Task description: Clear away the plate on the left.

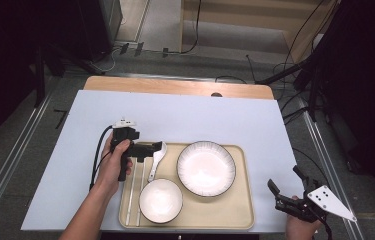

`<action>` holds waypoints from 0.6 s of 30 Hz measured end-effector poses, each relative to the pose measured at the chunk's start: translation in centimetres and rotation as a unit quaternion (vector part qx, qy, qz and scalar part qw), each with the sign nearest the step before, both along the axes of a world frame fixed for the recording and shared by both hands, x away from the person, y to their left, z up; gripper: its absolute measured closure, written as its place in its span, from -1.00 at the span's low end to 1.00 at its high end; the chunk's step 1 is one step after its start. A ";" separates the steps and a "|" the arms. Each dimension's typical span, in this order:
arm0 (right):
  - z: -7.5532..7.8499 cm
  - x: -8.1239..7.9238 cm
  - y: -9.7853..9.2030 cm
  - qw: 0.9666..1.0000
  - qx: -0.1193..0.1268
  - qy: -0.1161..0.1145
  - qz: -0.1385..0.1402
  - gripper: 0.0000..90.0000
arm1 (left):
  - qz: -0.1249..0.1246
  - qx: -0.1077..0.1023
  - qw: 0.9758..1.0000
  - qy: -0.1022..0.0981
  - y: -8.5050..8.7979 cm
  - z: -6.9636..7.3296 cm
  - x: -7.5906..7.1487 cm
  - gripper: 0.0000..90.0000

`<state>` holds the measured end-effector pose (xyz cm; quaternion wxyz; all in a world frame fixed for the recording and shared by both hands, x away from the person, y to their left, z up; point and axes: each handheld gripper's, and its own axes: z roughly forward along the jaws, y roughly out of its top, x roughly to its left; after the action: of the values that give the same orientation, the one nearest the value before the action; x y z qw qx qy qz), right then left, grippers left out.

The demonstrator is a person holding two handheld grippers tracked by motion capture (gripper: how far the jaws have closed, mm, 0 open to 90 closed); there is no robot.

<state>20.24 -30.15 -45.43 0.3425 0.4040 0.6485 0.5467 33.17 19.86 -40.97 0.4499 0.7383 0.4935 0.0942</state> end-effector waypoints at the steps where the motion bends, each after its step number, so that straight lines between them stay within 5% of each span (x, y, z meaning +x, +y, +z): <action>1: 0.0 0.0 0.0 1.000 0.000 0.000 0.000 -0.86 | 0.001 0.001 1.000 -0.007 0.3 0.0 -0.2 -1.00; 7: -0.1 0.1 -0.2 1.000 0.003 0.000 0.000 -0.86 | 0.029 -0.001 0.999 -0.038 2.1 -0.2 -1.6 -1.00; 11: -0.2 0.1 -0.2 1.000 0.003 0.002 0.001 -0.86 | 0.044 0.021 0.997 -0.055 2.8 -0.4 -2.5 -1.00; 18: -0.3 0.4 -0.1 1.000 0.004 0.005 0.008 -0.86 | 0.040 0.026 0.996 -0.069 3.8 -1.2 -4.2 -1.00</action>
<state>20.59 -30.26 -45.70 0.3329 0.4031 0.6514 0.5498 28.94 23.66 -42.14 0.4592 0.7213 0.4879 0.1754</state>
